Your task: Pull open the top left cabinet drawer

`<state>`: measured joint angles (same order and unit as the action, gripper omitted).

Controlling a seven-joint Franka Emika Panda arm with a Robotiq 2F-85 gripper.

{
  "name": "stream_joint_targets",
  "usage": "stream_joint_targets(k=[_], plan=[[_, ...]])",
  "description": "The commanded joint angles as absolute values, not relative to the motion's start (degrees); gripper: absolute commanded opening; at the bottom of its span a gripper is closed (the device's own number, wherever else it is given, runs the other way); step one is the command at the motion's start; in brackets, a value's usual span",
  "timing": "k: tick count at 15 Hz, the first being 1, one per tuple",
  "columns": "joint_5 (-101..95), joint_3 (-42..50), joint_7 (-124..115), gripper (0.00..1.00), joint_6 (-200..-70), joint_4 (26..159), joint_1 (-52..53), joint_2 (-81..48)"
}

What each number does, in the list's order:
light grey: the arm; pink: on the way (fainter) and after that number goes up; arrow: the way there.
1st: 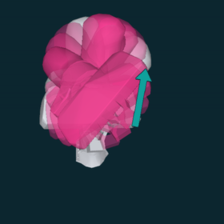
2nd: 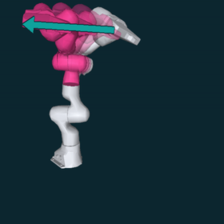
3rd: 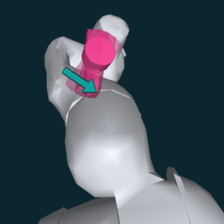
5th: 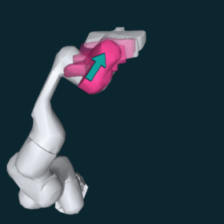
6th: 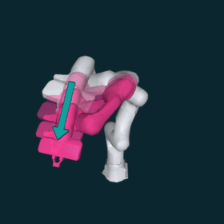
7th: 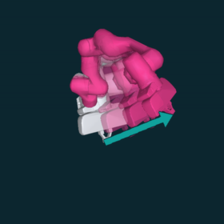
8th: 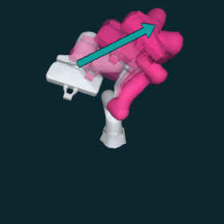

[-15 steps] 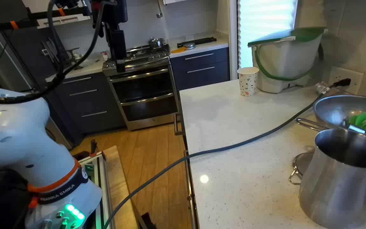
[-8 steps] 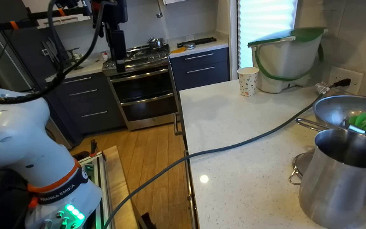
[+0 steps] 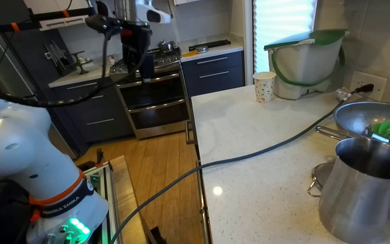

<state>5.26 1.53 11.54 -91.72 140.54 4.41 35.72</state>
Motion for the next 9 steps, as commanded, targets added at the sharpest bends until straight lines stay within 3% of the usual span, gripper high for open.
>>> stream_joint_targets(k=[1, 9], plan=[[4.7, -2.6, 15.9, 1.00, -101.6, 141.8, 8.8, 25.7], [-6.7, -10.4, 19.5, 1.00, -119.2, 141.3, 12.5, 5.0]])
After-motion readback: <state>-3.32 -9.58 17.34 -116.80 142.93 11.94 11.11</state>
